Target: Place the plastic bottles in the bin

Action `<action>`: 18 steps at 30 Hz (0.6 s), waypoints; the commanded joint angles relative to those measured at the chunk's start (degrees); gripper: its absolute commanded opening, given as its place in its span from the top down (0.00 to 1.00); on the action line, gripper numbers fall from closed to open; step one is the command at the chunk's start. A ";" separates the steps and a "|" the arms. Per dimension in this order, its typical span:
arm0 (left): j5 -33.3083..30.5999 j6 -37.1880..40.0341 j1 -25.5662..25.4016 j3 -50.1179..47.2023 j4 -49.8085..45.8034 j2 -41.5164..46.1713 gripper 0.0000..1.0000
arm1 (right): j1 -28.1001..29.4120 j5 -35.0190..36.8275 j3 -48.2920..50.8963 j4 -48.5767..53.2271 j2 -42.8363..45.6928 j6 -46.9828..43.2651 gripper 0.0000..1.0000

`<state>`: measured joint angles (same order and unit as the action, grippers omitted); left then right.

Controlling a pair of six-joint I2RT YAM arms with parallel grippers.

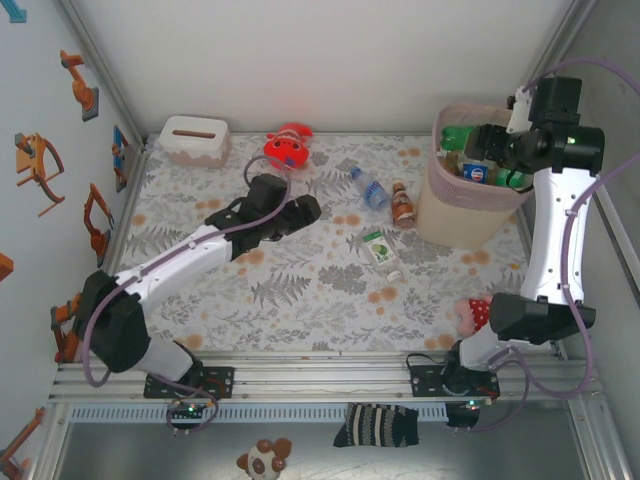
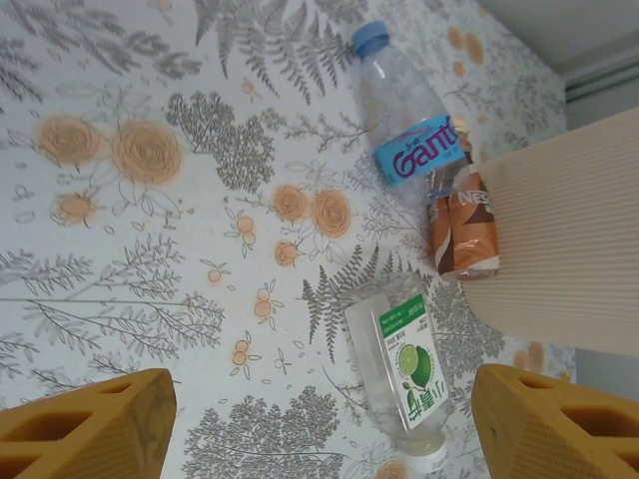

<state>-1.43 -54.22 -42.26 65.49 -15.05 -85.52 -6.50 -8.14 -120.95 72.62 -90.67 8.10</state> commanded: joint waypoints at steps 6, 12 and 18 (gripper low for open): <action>0.05 -9.06 -6.24 12.60 -5.04 -13.88 0.22 | 0.35 -1.27 1.69 -1.43 2.30 0.48 0.23; -1.14 -7.94 -11.09 26.82 -13.41 -26.33 0.12 | 0.35 -1.35 2.71 -1.52 3.47 -0.09 0.23; -8.08 -10.60 -13.28 35.74 -20.46 -35.35 0.03 | 0.33 -1.53 4.22 -1.97 4.71 -0.72 0.23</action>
<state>-4.25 -62.81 -55.09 97.97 -28.34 -118.45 -6.50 -8.97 -117.73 71.81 -87.53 7.94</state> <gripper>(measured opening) 0.962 0.772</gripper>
